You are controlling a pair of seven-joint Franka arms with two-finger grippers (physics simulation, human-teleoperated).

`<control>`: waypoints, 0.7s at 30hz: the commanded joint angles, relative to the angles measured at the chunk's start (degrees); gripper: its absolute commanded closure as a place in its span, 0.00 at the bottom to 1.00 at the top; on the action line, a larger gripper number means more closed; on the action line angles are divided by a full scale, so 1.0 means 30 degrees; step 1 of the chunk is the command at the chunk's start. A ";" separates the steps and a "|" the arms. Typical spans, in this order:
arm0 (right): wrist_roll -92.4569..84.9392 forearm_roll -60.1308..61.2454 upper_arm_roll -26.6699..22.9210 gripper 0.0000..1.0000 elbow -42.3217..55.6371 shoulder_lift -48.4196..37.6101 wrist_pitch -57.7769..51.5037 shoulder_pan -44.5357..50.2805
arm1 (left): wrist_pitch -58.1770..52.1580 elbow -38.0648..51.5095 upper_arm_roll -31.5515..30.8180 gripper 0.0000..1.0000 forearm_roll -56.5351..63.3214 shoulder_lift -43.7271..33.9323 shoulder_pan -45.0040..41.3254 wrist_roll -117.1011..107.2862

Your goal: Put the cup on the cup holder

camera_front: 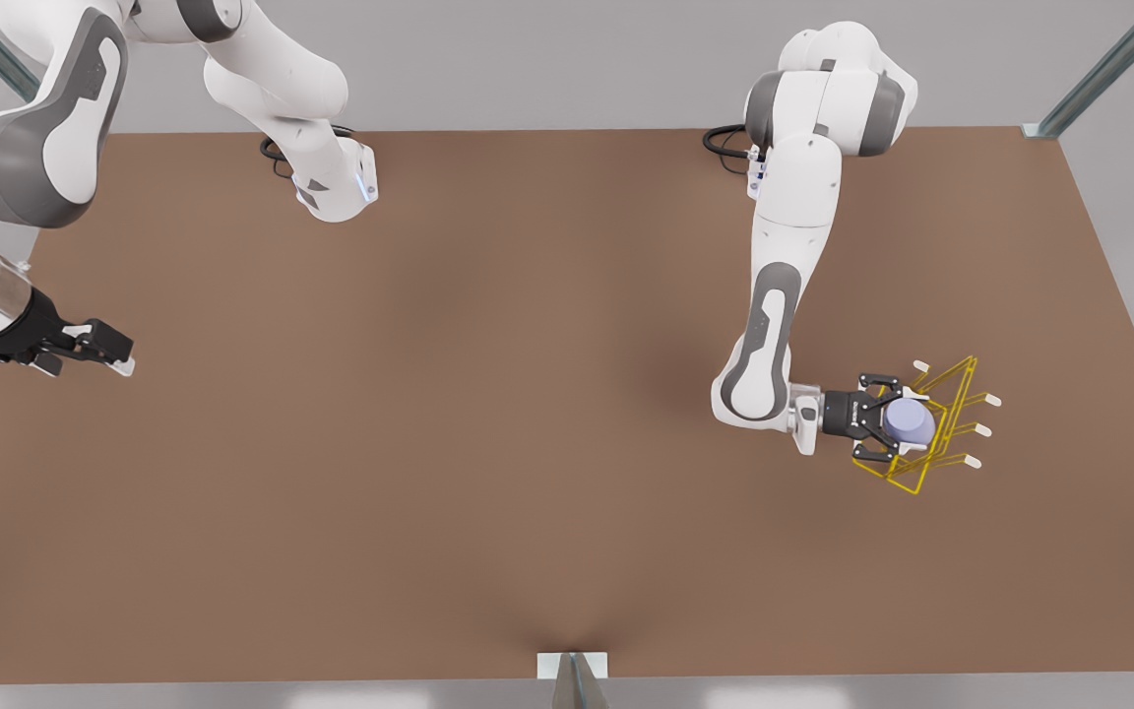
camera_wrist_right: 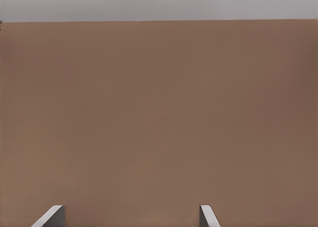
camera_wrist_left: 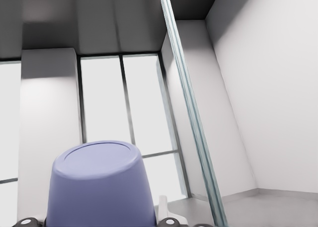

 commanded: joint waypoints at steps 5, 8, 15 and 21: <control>-0.0005 -0.0020 -0.0022 0.00 0.0008 -0.0015 0.0278 -0.0044 | -0.0019 -0.0542 0.0010 0.22 0.0050 -0.0101 -0.0001 -0.0701; -0.0005 0.0009 0.0007 0.00 0.0008 0.0014 0.0278 -0.0014 | -0.0019 -0.0542 0.0010 0.00 0.0050 -0.0043 -0.0001 -0.0701; -0.0005 0.0009 0.0008 0.00 0.0037 0.0043 0.0337 -0.0014 | -0.0137 -0.1186 0.0039 0.00 0.0051 -0.1769 -0.0118 0.2137; -0.0005 0.0009 -0.0022 0.00 0.0037 0.0014 0.0337 -0.0044 | 0.5577 0.4845 0.0039 0.00 -1.6083 -0.4262 0.0730 2.9203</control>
